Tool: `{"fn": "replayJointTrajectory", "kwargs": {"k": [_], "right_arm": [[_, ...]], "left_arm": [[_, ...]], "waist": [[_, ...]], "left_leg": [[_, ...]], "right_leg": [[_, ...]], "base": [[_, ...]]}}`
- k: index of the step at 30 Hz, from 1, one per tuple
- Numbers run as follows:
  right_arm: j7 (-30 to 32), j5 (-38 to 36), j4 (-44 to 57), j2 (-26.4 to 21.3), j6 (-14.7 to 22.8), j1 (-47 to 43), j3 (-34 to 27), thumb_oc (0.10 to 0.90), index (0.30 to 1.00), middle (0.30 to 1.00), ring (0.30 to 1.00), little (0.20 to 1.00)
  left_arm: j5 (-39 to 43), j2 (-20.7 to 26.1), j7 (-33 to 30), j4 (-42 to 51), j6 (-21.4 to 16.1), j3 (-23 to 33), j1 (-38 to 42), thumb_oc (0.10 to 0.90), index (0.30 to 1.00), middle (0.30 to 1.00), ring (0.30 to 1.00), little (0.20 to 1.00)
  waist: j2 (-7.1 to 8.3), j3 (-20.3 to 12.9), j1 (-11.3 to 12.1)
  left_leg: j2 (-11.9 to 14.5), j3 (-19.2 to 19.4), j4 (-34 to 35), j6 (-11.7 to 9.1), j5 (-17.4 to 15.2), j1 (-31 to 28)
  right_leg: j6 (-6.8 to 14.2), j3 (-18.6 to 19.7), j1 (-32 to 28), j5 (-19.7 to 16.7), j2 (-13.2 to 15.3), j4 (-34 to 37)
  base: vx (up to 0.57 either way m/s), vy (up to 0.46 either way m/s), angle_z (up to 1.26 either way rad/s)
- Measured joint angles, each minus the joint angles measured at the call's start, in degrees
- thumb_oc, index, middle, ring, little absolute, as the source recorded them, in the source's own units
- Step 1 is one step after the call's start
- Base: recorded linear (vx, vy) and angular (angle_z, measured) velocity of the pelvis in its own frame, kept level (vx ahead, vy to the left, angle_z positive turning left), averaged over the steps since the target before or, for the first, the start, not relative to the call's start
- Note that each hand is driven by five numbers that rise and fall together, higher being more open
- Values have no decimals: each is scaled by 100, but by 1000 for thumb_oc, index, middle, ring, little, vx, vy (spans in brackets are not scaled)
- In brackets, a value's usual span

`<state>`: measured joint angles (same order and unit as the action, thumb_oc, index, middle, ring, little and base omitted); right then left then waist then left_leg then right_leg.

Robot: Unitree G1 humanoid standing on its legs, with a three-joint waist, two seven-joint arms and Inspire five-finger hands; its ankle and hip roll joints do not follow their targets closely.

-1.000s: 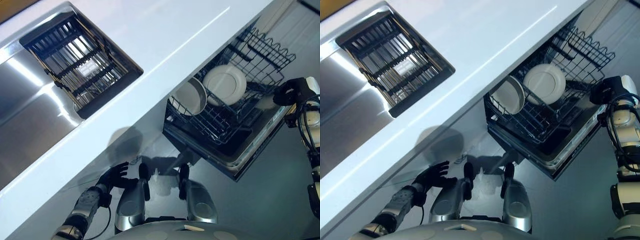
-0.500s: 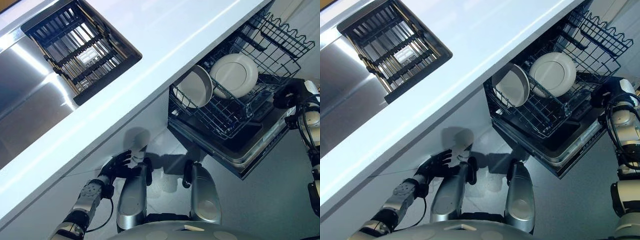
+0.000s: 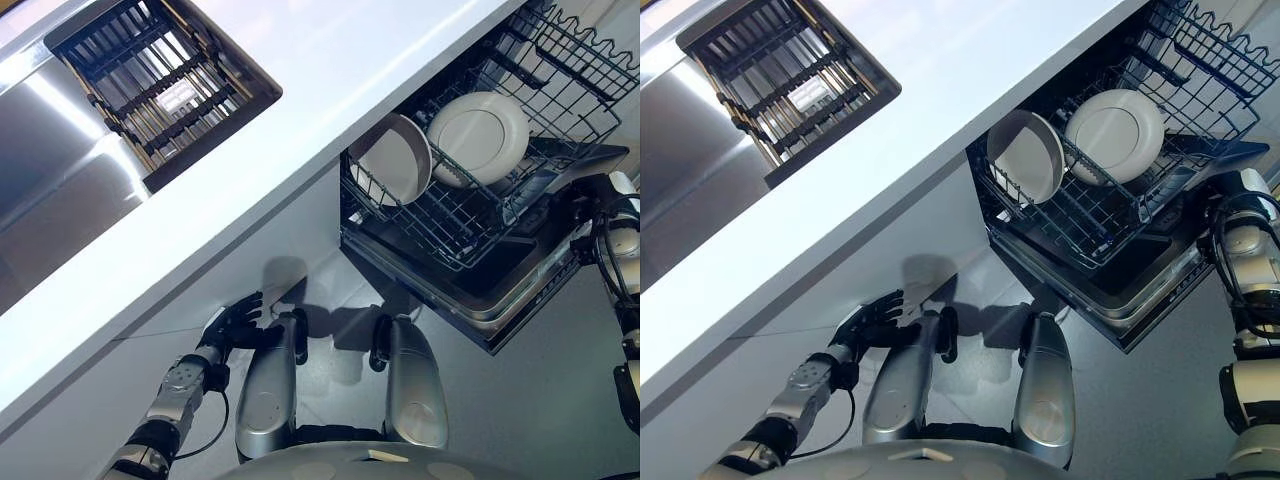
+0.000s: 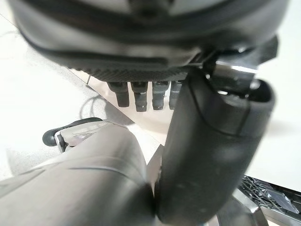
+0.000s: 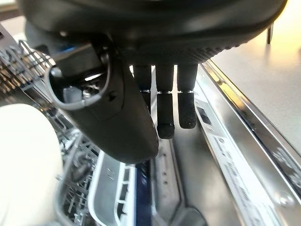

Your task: Pick up plates and place into dishwasher.

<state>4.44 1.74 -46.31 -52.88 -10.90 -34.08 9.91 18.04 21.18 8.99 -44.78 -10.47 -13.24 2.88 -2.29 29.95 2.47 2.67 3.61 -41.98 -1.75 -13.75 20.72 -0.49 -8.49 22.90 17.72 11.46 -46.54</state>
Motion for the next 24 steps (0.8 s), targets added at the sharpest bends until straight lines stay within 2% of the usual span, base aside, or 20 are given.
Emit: {"fn": "replayJointTrajectory", "kwargs": {"k": [4,10,17,20,24], "right_arm": [[-57,0,-193,47,16,-229,18,100,300,300,300,200],[-198,-2,-688,213,9,-656,280,100,300,300,300,200],[-444,-77,-934,200,0,-940,469,100,300,300,300,200],[-516,-383,-997,192,-79,-1013,485,100,300,300,300,200],[-599,-1211,-1122,200,-221,-1102,436,100,300,300,300,200]], "left_arm": [[58,7,-28,125,-36,-3,-50,800,900,900,900,900],[63,5,-67,164,-101,-70,-58,800,900,900,900,900],[114,4,-84,195,-101,-76,-75,800,900,900,900,900],[166,0,-87,197,-99,-77,-81,800,900,900,900,900],[210,-8,-98,204,-98,-75,-115,800,900,900,900,900]], "waist": [[-13,2,39],[-46,19,95],[-58,22,83],[-58,23,99],[-66,27,105]], "left_leg": [[1,-40,-134,-3,2,170],[-40,-128,-198,-2,9,203],[-77,-245,-274,-14,10,260],[-93,-264,-275,-36,23,261],[-105,-298,-266,-53,53,250]], "right_leg": [[-49,-6,175,33,15,-169],[-55,-73,180,105,69,-301],[-81,-147,179,146,102,-378],[-116,-165,177,151,126,-417],[-140,-204,160,167,174,-448]], "base": [[-5,3,2],[-8,-5,6],[19,14,6],[23,9,3],[28,0,5]]}}
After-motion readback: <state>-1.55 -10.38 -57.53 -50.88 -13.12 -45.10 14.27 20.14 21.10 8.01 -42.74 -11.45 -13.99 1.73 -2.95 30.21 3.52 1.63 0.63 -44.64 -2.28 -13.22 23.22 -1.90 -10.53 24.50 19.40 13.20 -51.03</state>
